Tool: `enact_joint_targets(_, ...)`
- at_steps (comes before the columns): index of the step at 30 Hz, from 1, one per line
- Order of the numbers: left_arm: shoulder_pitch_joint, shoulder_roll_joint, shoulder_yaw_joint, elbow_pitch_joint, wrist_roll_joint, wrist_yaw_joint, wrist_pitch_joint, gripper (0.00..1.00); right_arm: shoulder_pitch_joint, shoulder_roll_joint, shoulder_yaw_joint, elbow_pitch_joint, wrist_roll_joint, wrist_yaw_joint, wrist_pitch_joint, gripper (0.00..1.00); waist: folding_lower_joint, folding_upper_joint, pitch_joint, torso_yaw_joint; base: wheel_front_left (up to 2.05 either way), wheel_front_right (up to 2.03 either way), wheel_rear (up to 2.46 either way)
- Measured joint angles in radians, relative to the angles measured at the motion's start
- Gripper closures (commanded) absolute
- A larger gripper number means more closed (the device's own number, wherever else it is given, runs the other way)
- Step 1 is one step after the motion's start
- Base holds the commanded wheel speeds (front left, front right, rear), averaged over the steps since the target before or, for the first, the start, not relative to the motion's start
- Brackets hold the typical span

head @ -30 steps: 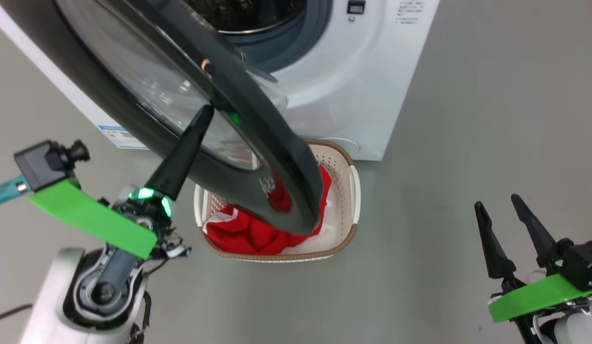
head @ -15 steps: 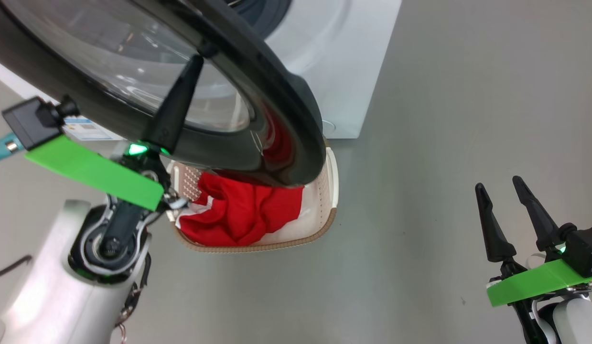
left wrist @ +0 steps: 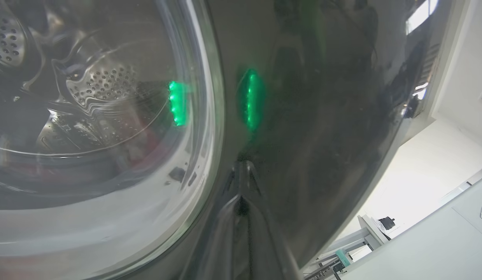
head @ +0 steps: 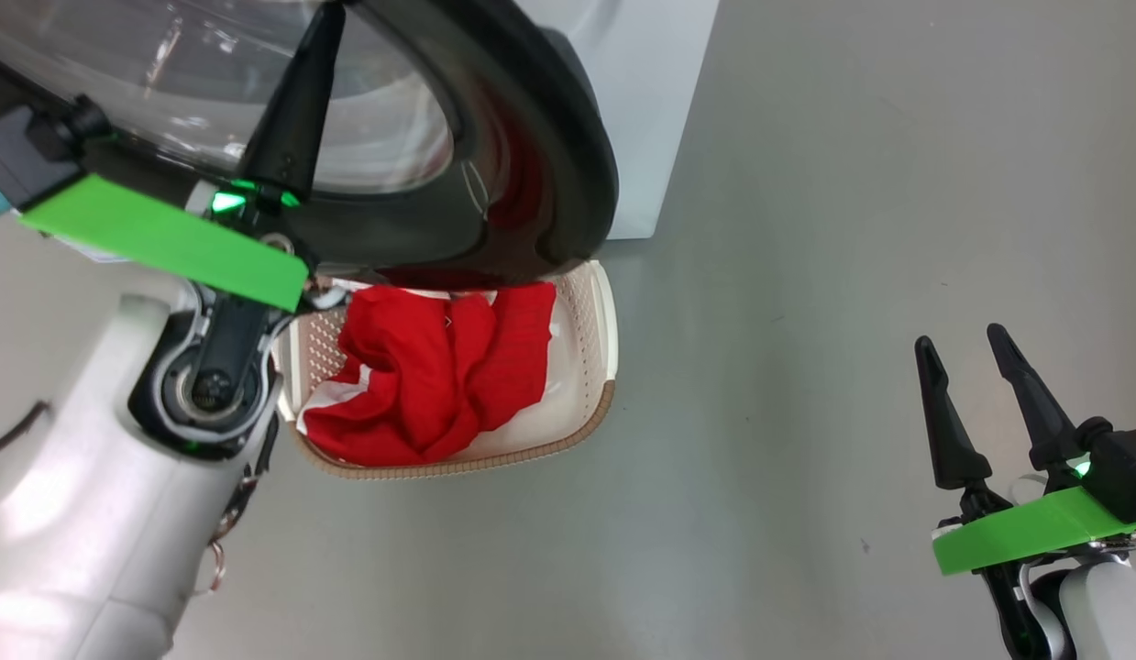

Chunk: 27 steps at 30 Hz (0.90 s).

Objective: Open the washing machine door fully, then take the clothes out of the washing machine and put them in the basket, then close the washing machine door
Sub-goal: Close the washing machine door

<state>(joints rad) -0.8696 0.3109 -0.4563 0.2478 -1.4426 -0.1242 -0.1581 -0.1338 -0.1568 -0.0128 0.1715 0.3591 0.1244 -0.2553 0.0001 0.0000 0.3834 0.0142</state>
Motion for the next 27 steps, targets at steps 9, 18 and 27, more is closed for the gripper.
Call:
enact_joint_targets(9,-0.099,0.025,-0.052,0.072,-0.01,0.0,-0.051,1.0,-0.02,0.003,0.002,-0.002,0.0,0.0,0.0,0.0,0.0,0.0,0.016,-0.028,0.0,0.0,0.0)
enact_joint_targets(18,-0.153,0.051,-0.085,0.118,-0.019,0.0,-0.08,1.0,-0.031,0.008,0.022,0.0,0.0,0.0,0.0,0.0,0.0,0.0,0.021,-0.06,0.0,0.0,0.0)
enact_joint_targets(27,-0.149,0.053,-0.096,0.126,-0.038,0.0,-0.091,1.0,-0.037,0.008,0.019,0.002,0.0,0.0,0.0,0.0,0.0,0.0,0.002,-0.06,0.0,0.0,0.0)
